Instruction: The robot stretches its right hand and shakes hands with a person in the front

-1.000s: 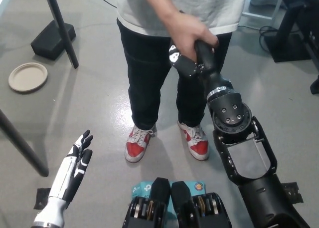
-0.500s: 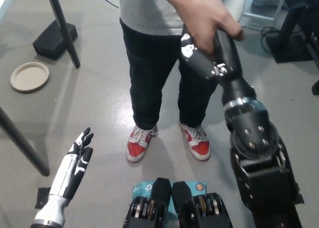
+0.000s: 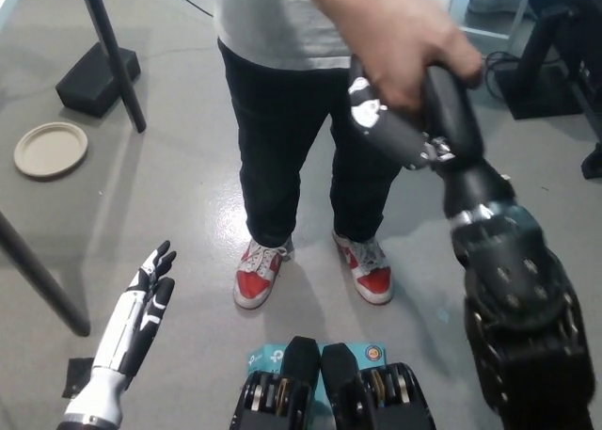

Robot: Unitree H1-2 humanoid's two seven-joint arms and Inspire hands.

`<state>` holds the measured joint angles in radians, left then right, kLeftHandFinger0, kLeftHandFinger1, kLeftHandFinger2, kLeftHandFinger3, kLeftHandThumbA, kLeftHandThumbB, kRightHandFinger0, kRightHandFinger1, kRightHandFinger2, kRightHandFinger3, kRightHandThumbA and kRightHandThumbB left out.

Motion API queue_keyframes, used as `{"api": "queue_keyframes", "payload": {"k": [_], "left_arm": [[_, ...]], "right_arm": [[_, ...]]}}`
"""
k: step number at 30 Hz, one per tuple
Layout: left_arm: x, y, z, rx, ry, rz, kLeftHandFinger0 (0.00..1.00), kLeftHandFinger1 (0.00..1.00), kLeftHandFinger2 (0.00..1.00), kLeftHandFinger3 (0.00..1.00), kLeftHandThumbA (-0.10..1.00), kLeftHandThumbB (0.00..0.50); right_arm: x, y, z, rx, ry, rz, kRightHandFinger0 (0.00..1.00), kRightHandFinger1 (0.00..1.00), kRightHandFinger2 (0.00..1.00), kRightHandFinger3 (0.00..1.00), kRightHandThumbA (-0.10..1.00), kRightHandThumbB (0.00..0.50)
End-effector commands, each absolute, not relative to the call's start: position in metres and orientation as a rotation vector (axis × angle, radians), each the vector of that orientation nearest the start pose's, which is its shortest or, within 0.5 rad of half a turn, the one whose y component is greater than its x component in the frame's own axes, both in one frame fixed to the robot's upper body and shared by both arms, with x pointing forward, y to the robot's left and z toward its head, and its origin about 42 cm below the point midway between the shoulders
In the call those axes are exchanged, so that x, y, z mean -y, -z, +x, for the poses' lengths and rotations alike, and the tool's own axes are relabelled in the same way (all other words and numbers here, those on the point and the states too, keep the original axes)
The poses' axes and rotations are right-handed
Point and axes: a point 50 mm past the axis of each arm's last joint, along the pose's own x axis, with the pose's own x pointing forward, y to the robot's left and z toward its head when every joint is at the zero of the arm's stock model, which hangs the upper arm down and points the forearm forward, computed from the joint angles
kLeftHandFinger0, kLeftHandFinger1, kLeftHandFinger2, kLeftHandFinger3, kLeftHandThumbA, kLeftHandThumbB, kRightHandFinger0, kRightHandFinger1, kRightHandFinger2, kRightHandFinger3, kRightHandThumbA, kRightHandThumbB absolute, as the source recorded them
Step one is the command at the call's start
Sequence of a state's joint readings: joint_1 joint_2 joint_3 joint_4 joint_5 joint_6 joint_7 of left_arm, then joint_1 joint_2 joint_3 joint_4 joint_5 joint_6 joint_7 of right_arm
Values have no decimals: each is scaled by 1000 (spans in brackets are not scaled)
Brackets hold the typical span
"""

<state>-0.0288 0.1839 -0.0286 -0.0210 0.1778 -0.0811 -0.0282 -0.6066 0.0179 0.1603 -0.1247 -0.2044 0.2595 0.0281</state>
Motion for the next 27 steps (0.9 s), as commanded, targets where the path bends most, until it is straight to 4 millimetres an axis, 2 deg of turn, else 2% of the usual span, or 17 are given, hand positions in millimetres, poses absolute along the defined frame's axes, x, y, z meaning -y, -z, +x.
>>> {"api": "queue_keyframes", "payload": {"k": [1,6,10,13,16,20,25,27], "left_arm": [[-258,-134,299,203,63,366,1000,1000,1000,1000,1000,3],[-257,-136,302,202,67,383,1000,1000,1000,1000,1000,16],[-256,-137,302,205,69,367,1000,1000,1000,1000,1000,4],[-255,-138,302,200,71,371,1000,1000,1000,1000,1000,13],[-256,-141,305,196,75,392,1000,1000,1000,1000,1000,21],[-259,-140,306,202,70,385,1000,1000,1000,1000,1000,20],[-258,-141,307,196,71,386,1000,1000,1000,1000,1000,39],[-258,-141,307,195,70,383,1000,1000,1000,1000,1000,41]], "right_arm": [[98,-303,468,309,-237,-309,1000,1000,1000,1000,134,213],[88,-283,519,154,-251,-414,1000,1000,1000,1000,222,241],[84,-269,541,77,-247,-450,1000,1000,1000,1000,237,261],[86,-261,545,46,-240,-460,1000,1000,1000,1000,247,265],[88,-259,542,64,-235,-460,1000,1000,1000,1000,249,258],[87,-273,529,150,-249,-446,1000,1000,1000,1000,267,258],[91,-341,463,425,-293,-353,1000,1000,1000,1000,253,245],[92,-346,457,451,-301,-348,1000,1000,1000,1000,247,243]]}}
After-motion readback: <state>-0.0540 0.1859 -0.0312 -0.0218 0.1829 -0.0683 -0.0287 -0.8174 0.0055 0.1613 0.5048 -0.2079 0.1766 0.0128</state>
